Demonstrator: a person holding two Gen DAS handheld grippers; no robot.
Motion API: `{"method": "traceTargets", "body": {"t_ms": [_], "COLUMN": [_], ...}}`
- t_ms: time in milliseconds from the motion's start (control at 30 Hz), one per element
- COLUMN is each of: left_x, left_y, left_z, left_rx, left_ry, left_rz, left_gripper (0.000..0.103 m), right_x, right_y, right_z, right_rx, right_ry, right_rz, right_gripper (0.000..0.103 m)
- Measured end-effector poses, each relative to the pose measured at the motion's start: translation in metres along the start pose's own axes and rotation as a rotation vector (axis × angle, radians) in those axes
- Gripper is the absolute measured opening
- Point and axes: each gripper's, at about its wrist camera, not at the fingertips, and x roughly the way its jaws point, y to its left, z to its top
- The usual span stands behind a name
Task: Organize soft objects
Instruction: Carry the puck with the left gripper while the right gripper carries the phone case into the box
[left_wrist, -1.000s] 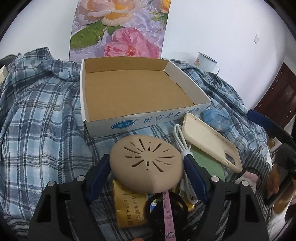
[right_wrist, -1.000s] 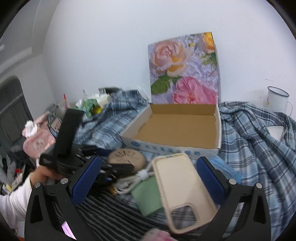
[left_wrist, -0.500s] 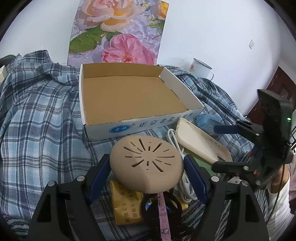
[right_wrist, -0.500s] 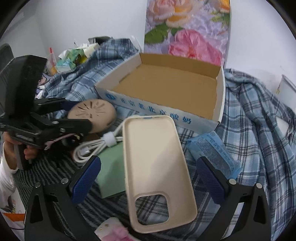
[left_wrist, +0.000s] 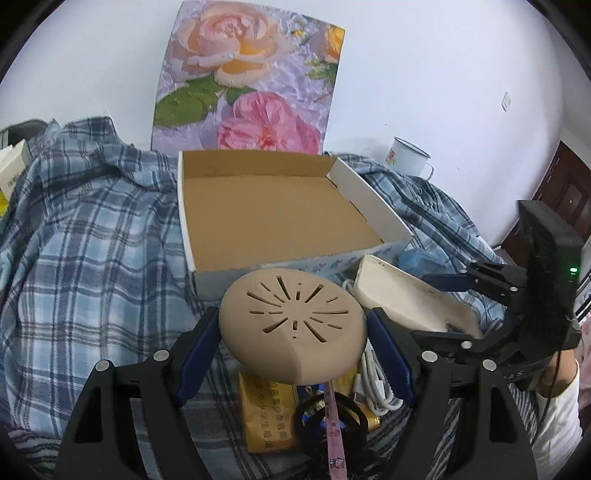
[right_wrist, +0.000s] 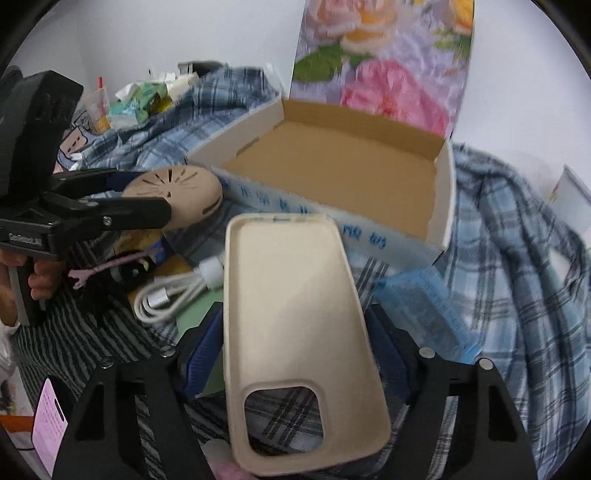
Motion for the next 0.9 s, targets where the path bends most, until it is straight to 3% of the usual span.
{"method": "traceTargets", "body": {"t_ms": [100, 133, 167, 200, 333, 400, 433, 467, 533, 633, 833, 900], "left_x": [-0.005, -0.009, -0.011, -0.016, -0.026, -0.028, -0.028, -0.026, -0.020, -0.013, -0.010, -0.009], "left_y": [0.001, 0.000, -0.001, -0.002, 0.003, 0.004, 0.004, 0.004, 0.004, 0.006, 0.007, 0.006], "left_z": [0.004, 0.006, 0.008, 0.011, 0.023, 0.026, 0.026, 0.025, 0.021, 0.015, 0.009, 0.008], "left_rx": [-0.002, -0.001, 0.006, 0.016, -0.002, -0.011, -0.007, 0.000, 0.008, 0.005, 0.007, 0.010], "left_ry": [-0.025, -0.048, -0.064, -0.087, -0.124, -0.133, -0.135, -0.135, -0.116, -0.086, -0.076, -0.070], "left_rz": [0.026, 0.061, 0.080, 0.097, 0.098, 0.092, 0.092, 0.099, 0.111, 0.110, 0.098, 0.095], "left_gripper": [0.081, 0.081, 0.081, 0.081, 0.081, 0.081, 0.081, 0.081, 0.081, 0.081, 0.081, 0.081], "right_x": [-0.015, -0.020, -0.024, -0.028, -0.035, -0.032, -0.030, -0.032, -0.033, -0.029, -0.005, 0.002], "right_y": [0.002, 0.002, 0.003, 0.004, 0.007, 0.006, 0.005, 0.003, -0.003, -0.006, -0.006, -0.012], "right_z": [0.003, 0.004, 0.005, 0.006, 0.013, 0.012, 0.011, 0.009, 0.008, 0.006, 0.005, 0.005], "right_rx": [-0.010, -0.013, -0.015, -0.020, -0.015, -0.012, -0.012, -0.003, 0.028, 0.046, 0.053, 0.081], "right_ry": [-0.080, -0.112, -0.134, -0.160, -0.225, -0.205, -0.193, -0.199, -0.211, -0.190, -0.064, -0.036], "right_rz": [-0.012, -0.012, -0.017, -0.021, -0.027, -0.009, -0.001, -0.007, 0.007, 0.022, 0.033, 0.025], "right_gripper": [0.071, 0.065, 0.021, 0.010, 0.010, 0.013, 0.023, 0.043, 0.072, 0.073, 0.074, 0.079]}}
